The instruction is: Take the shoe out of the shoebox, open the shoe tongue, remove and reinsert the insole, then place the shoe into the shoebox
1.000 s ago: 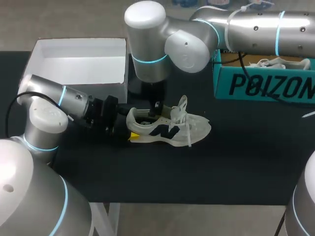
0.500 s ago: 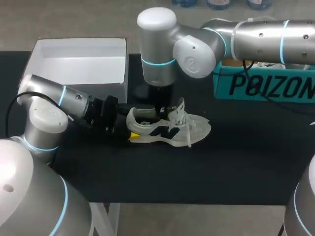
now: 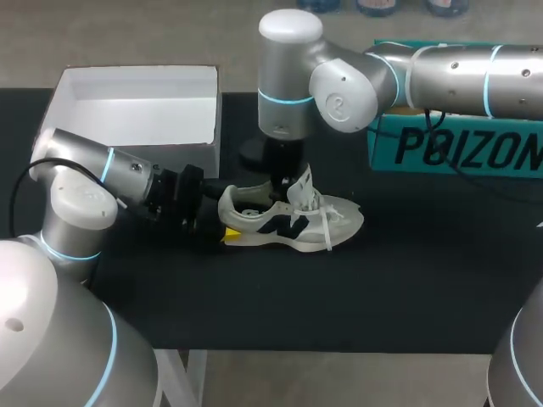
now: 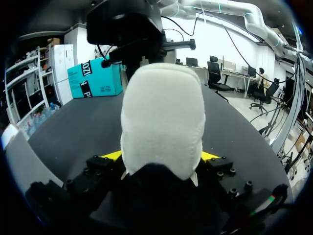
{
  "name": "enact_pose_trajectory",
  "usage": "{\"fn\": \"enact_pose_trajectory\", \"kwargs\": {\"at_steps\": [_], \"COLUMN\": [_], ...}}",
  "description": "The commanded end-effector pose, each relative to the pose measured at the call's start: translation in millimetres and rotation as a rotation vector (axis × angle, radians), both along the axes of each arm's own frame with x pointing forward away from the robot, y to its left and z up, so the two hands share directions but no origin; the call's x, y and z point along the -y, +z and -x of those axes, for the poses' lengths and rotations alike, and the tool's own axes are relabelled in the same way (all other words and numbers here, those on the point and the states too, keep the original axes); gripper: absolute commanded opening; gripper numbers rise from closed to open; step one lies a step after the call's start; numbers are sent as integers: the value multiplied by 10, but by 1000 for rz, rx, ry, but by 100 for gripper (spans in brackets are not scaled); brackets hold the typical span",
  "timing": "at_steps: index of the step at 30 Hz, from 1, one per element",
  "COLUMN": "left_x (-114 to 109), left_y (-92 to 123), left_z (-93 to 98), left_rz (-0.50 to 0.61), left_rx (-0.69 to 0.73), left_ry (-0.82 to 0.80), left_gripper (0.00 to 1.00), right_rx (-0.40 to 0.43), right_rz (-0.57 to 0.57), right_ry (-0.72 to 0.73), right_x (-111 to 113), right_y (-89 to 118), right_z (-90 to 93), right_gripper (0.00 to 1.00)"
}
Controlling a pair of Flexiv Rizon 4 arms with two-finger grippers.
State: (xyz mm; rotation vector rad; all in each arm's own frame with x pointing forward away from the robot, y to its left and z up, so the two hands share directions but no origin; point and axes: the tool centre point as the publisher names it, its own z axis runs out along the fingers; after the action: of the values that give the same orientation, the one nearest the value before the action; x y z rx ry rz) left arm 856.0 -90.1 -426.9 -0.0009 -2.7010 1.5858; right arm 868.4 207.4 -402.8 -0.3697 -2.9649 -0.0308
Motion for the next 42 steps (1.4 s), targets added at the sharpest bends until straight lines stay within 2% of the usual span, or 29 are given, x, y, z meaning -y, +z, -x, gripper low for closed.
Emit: {"fn": "enact_pose_trajectory", "kwargs": {"at_steps": [1,9,14,20,28,32,34,38,39,42], "left_x": [-1,-1,-1,-1,-1,-1,-1,-1,-1,-1], "left_y": [-21,-21,-21,-21,-21,-21,-21,-21,-21,-21], "left_z": [2,2,2,2,2,2,2,2,2,2], "left_rz": [0,0,0,0,0,0,0,0,0,0], "left_rx": [2,2,2,2,2,2,2,2,2,2], "left_ry": [1,1,1,1,1,1,1,1,1,1], "left_gripper": [0,0,0,0,0,0,0,0,0,0], "right_rx": [-9,-22,-10,-11,-71,-104,-121,-130,-131,-127], "right_rz": [1,-7,-1,-17,-14,-10,1,6,5,-3], "right_ry": [0,-15,-30,-29,-17,-20,-32,-53,-61,-97], "right_x": [17,38,57,-5,-27,-16,-9,-27,-33,-45], "right_y": [-63,-176,-205,-270,-375,-419,-443,-493,-501,-513], "right_z": [-48,12,-21,1,231,285,292,303,306,310], "right_gripper": [20,29,35,47,47,48,44,4,0,0]}}
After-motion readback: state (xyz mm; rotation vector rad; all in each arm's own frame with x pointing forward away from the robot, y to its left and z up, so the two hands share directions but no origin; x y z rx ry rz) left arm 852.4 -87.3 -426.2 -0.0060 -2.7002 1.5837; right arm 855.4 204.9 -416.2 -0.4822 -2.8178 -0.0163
